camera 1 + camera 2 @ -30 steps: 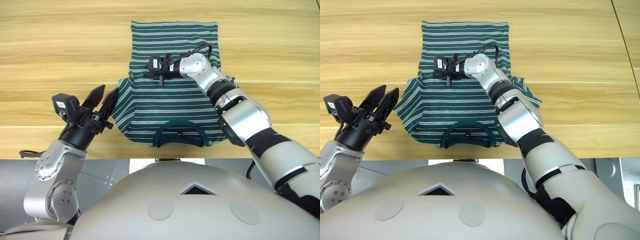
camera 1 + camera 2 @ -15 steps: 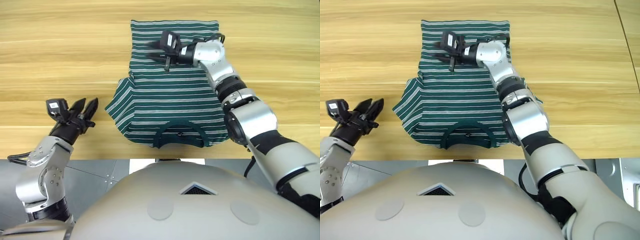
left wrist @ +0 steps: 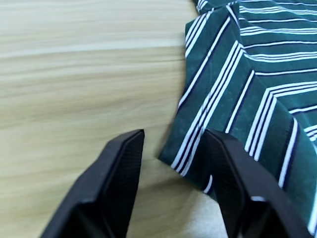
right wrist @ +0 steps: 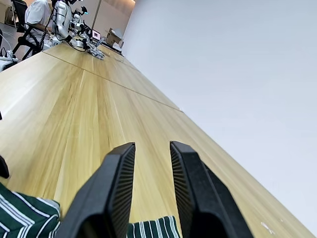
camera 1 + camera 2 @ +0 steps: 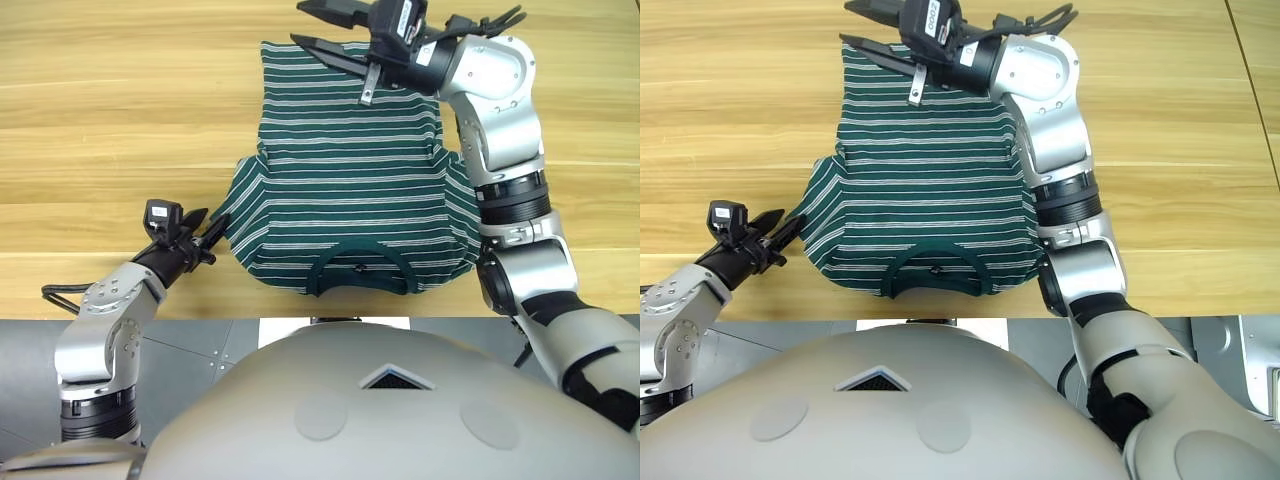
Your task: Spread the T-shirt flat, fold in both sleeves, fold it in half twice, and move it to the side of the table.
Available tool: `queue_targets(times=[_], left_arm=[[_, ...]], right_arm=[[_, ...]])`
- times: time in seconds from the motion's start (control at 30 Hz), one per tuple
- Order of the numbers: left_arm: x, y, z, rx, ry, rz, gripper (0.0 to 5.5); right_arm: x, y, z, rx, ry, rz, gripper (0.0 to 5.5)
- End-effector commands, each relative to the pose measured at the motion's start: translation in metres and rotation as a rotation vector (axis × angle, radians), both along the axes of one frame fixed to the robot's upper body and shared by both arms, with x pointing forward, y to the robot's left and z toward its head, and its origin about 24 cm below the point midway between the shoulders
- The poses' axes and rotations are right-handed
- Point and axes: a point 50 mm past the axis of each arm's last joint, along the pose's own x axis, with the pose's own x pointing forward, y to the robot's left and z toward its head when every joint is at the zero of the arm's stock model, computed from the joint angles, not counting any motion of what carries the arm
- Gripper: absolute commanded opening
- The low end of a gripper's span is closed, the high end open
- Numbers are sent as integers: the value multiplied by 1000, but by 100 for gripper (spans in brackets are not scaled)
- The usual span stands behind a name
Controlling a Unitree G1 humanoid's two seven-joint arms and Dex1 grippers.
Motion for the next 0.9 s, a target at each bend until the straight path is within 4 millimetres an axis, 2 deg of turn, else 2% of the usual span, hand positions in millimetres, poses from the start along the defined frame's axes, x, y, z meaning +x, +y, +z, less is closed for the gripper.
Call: queue_targets(times=[0.03, 0.17, 0.37, 0.57, 0.77, 0.9], left_arm=[[-21, -7, -18, -17, 149, -18, 166], [-25, -6, -20, -5, 165, -24, 90], [-27, -8, -24, 15, 177, -32, 3], [-25, -1, -20, 98, 127, -30, 3], [-11, 1, 17, 152, -43, -31, 3], [-5, 3, 30, 178, -91, -40, 3]], right_arm=[[-4, -2, 2, -5, 0, -13, 134], [-6, -4, 8, 4, -14, -22, 134], [-7, -4, 16, 16, -28, -26, 134], [-8, -5, 20, 31, -33, -25, 134], [-6, -11, 14, 15, -11, -34, 134], [-8, -16, 8, -4, 7, -34, 134]])
